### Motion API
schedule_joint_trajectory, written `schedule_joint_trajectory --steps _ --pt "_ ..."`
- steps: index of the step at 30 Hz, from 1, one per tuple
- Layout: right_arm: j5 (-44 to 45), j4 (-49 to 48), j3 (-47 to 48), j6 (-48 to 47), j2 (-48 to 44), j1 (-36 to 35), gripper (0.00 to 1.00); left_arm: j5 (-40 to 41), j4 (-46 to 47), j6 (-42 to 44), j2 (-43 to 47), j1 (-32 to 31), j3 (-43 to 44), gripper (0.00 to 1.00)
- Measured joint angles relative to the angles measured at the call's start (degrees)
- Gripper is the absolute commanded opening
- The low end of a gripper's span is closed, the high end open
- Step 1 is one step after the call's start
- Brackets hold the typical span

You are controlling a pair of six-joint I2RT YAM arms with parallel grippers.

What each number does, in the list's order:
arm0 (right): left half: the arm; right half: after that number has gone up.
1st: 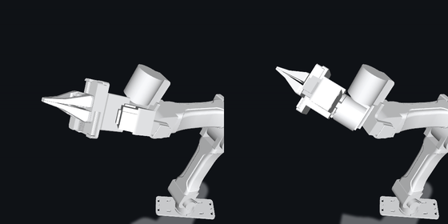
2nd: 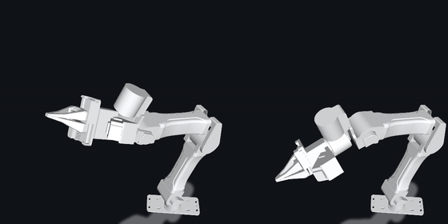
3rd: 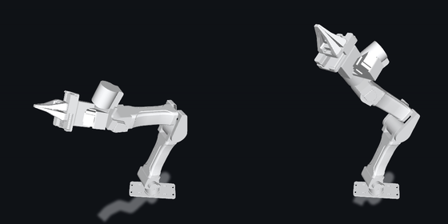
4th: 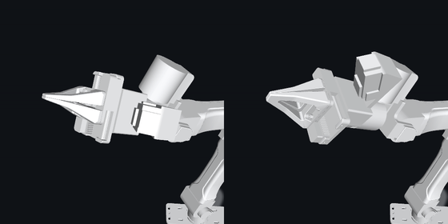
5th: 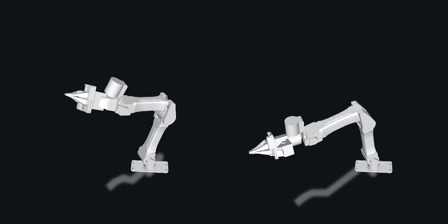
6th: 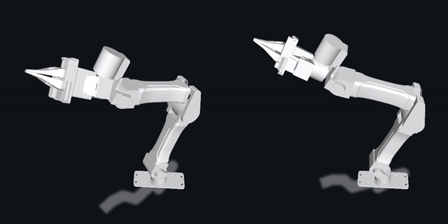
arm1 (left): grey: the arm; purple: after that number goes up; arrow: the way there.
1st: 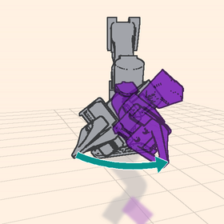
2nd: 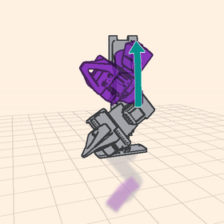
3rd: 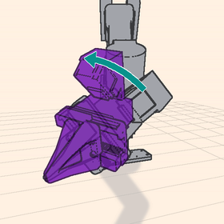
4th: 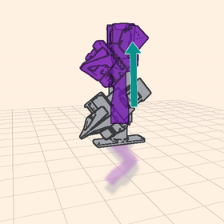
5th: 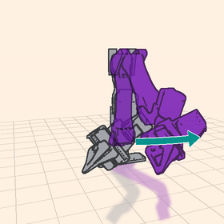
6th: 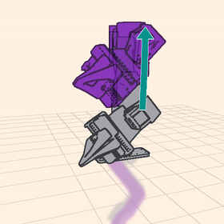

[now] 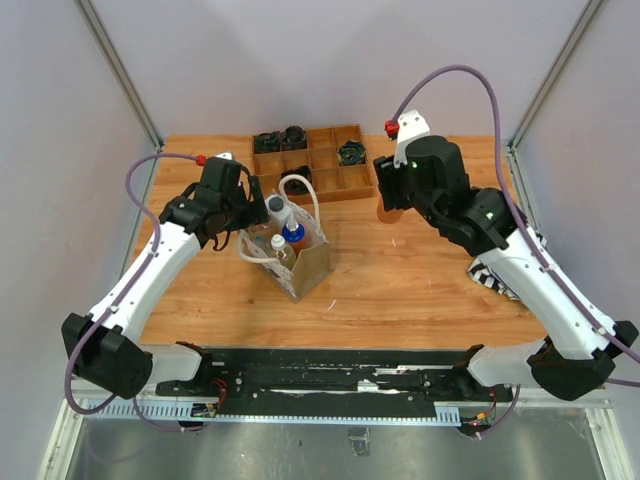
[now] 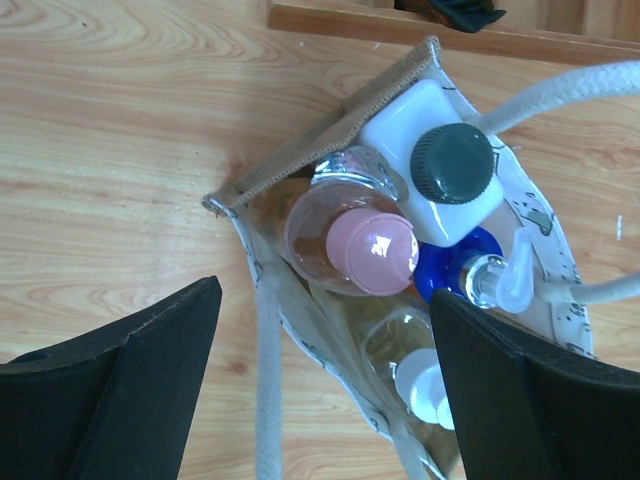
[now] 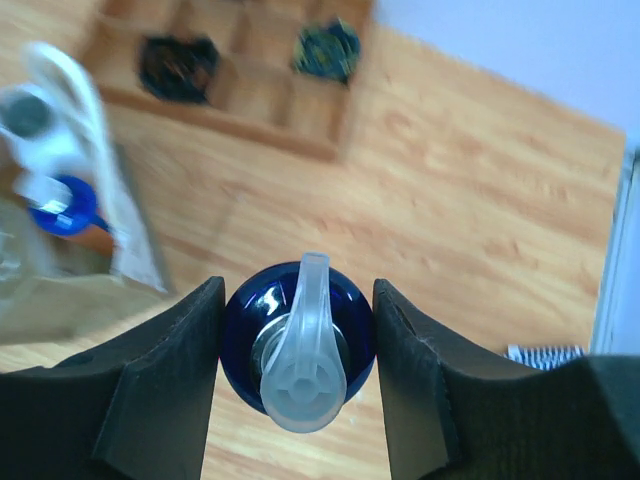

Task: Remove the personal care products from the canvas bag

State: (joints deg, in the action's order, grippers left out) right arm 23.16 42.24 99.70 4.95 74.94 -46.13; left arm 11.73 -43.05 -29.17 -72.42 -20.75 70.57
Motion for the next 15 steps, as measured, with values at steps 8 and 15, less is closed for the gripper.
schedule_joint_trajectory --steps 8,15 --pt "-3.06 -0.96 -22.67 2.64 -0.68 9.92 0.08 1.84 0.52 1.14 -4.00 0.00 2.82 0.87" --pt "-4.94 -5.03 -31.52 5.03 -0.70 11.23 0.08 1.70 0.70 1.99 -5.64 -0.28 2.82 0.84"
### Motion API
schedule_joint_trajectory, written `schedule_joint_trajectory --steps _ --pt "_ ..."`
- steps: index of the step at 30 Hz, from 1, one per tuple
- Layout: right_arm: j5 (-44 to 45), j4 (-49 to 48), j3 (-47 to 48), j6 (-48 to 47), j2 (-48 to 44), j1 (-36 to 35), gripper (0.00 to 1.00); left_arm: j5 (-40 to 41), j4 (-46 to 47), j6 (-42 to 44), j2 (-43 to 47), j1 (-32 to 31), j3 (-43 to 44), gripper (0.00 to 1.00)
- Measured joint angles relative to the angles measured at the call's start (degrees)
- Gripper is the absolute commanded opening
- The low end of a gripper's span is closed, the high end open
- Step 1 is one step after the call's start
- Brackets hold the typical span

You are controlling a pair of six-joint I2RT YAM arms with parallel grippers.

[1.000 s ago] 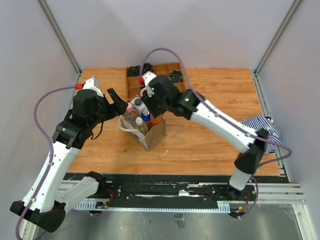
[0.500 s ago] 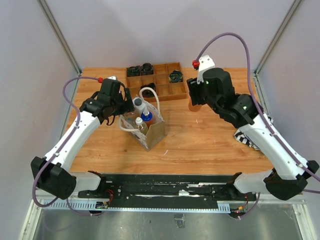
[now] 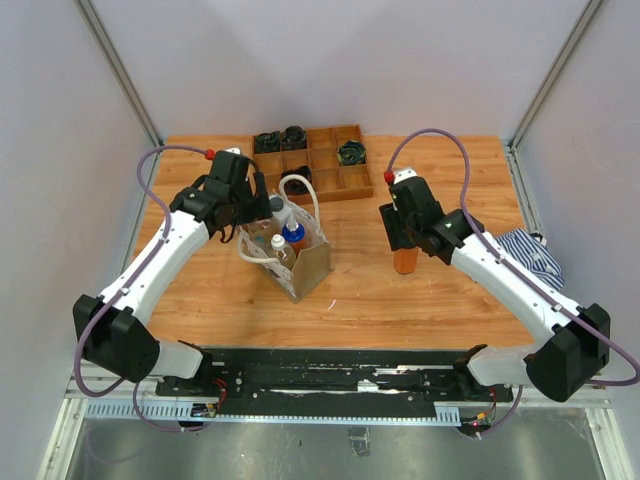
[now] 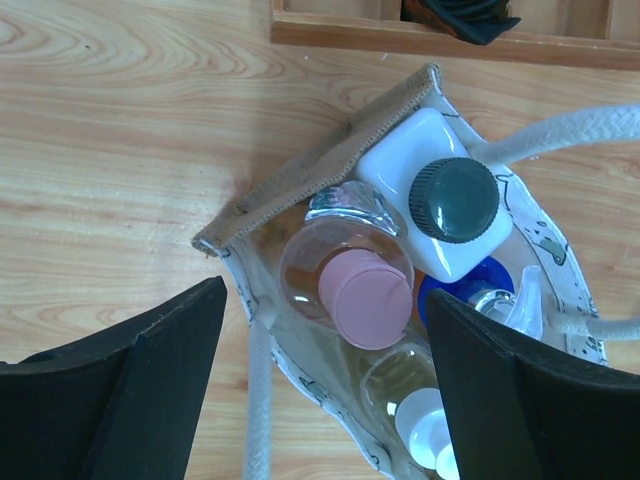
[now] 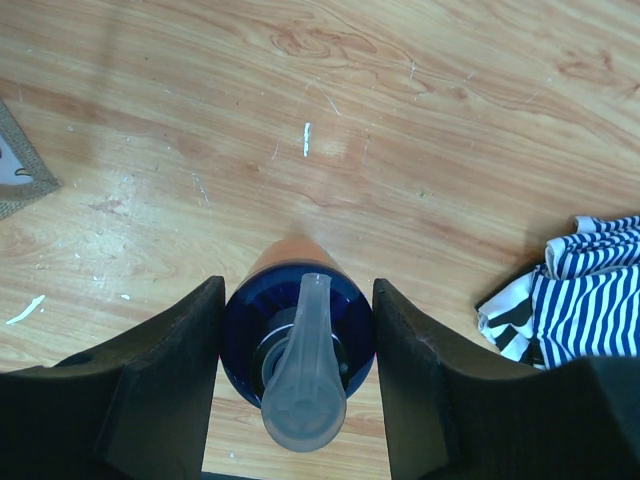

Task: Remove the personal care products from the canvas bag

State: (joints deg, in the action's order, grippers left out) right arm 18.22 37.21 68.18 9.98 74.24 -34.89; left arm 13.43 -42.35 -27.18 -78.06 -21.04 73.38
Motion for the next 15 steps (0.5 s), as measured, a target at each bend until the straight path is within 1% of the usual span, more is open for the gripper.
schedule_joint_trajectory --steps 8,15 --pt "-0.31 -3.30 -4.00 1.81 0.13 1.22 0.09 0.13 -0.26 0.20 -0.85 -3.17 -0.07 0.85" --pt "-1.27 -5.46 -8.09 3.32 0.55 1.27 0.12 1.62 -0.15 0.20 -4.61 -4.33 -0.96 0.86"
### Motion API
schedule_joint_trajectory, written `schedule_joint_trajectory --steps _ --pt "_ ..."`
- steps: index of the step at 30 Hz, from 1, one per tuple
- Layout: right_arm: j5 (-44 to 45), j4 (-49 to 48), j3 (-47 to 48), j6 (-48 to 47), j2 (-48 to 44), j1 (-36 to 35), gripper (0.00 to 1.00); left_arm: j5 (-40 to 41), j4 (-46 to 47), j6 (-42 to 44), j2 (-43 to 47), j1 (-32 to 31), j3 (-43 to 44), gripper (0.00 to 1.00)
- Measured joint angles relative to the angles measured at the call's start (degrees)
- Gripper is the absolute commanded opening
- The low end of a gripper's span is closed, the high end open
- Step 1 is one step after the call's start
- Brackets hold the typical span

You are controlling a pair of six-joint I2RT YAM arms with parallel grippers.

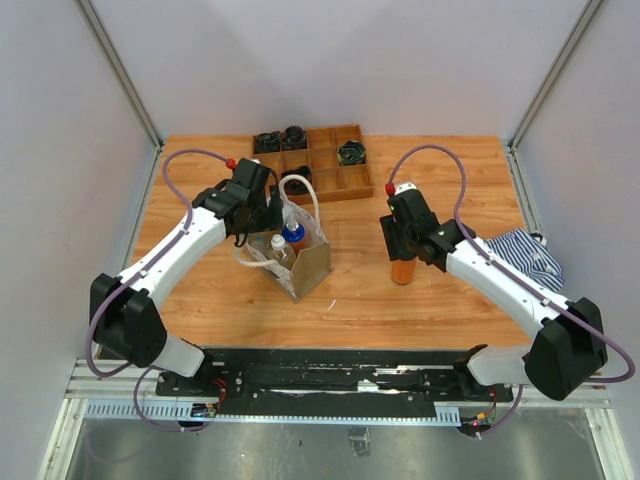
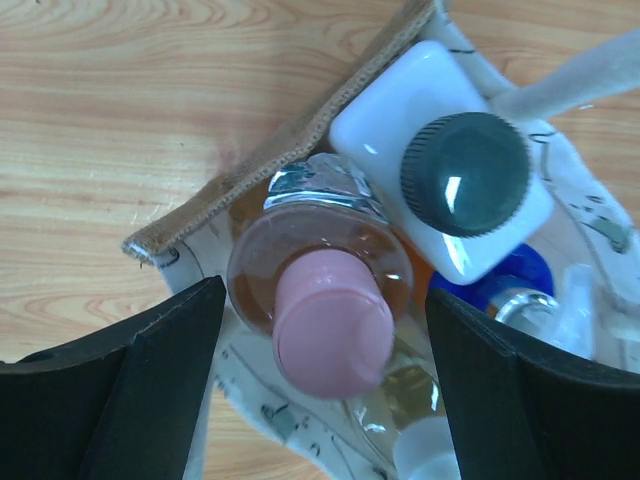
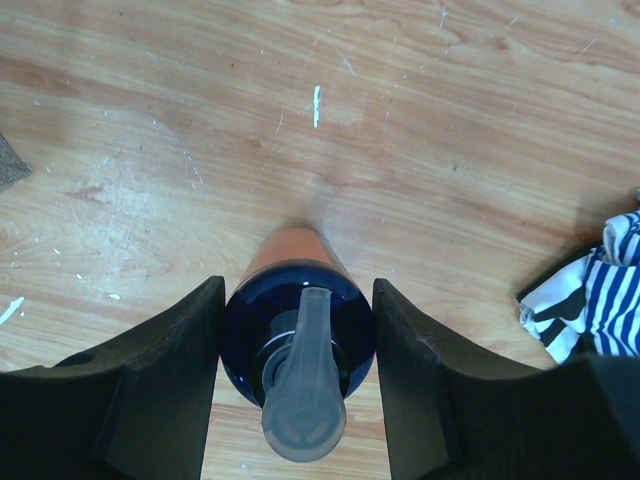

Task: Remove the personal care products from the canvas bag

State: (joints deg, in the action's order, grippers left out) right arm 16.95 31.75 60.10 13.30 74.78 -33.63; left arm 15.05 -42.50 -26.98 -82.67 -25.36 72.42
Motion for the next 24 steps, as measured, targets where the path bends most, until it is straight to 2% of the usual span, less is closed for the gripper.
schedule_joint_trajectory --steps 3,4,6,8,10,11,12,13,17,21,24 --pt "-0.72 -0.50 -1.33 0.46 0.02 0.00 0.17 0.81 0.44 0.15 -1.29 0.00 -1.40 0.84" --pt "-1.01 -0.68 -1.66 0.61 0.02 0.00 0.26 0.92 0.68 0.22 -1.62 0.00 -1.73 0.82" --pt "-1.46 -1.14 -2.19 0.85 0.02 0.00 0.35 0.98 1.09 0.46 -2.12 0.00 -2.10 0.77" --pt "-1.60 -1.75 -2.38 1.09 0.00 0.00 0.50 0.96 1.64 0.74 -2.23 0.00 -2.12 0.68" --pt "-1.60 -2.38 -2.62 1.27 -0.02 0.00 0.67 0.98 2.14 1.07 -2.19 0.00 -2.12 0.42" --pt "-1.75 -2.67 -2.80 1.42 -0.13 0.00 0.74 0.96 2.36 1.46 -2.14 -0.02 -2.12 0.23" --pt "-1.84 -2.80 -2.91 1.70 -0.22 0.00 0.77 0.96 2.38 1.64 -2.12 -0.02 -2.12 0.09" --pt "-1.97 -2.86 -2.95 1.79 -0.37 0.00 0.79 1.01 2.40 1.70 -2.12 -0.07 -2.12 0.05" --pt "-0.55 -2.71 -2.56 1.60 -2.64 -1.57 0.91 1.01 2.03 2.25 -1.90 -0.13 -2.01 0.00" --pt "3.61 -0.22 3.45 0.09 -3.63 -9.62 0.88 1.07 -1.46 2.67 -1.90 -0.22 1.18 0.00" --pt "2.99 -1.01 11.08 -1.70 -2.43 -15.37 0.87 2.08 -5.20 2.78 -0.98 -0.28 7.02 0.00"
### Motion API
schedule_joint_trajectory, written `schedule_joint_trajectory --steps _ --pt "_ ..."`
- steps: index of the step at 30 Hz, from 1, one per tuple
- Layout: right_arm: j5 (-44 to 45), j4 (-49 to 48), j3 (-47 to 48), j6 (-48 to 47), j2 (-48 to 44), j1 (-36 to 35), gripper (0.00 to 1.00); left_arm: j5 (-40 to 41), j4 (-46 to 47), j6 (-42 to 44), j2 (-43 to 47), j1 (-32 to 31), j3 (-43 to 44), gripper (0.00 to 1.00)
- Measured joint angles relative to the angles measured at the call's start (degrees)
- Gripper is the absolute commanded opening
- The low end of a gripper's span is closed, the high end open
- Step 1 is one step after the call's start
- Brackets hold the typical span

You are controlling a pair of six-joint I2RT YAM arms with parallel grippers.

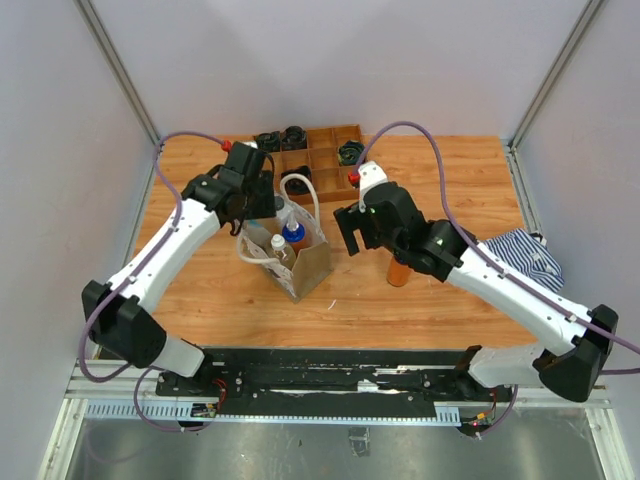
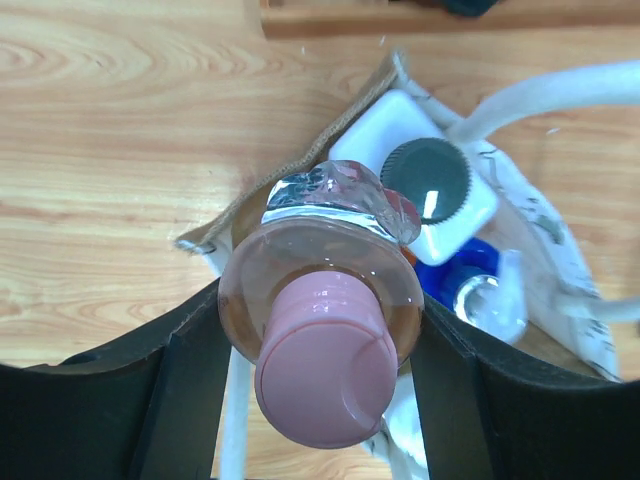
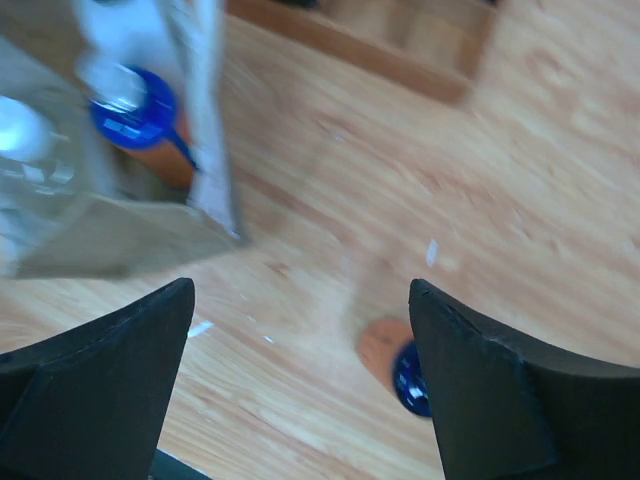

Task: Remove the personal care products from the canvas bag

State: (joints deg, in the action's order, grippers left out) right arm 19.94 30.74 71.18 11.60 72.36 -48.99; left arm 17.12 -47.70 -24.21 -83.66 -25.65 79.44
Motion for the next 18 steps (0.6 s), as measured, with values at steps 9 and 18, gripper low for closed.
schedule_joint_trajectory --steps 9,18 --pt "-12.13 -7.85 10.05 -3.32 11.91 -3.02 0.80 8.50 -7.52 -1.07 8.02 -0.04 20.50 0.00" --pt "-20.00 -9.09 19.80 -5.03 28.22 -6.32 0.78 19.32 -12.04 -1.97 11.65 -0.04 27.04 0.02"
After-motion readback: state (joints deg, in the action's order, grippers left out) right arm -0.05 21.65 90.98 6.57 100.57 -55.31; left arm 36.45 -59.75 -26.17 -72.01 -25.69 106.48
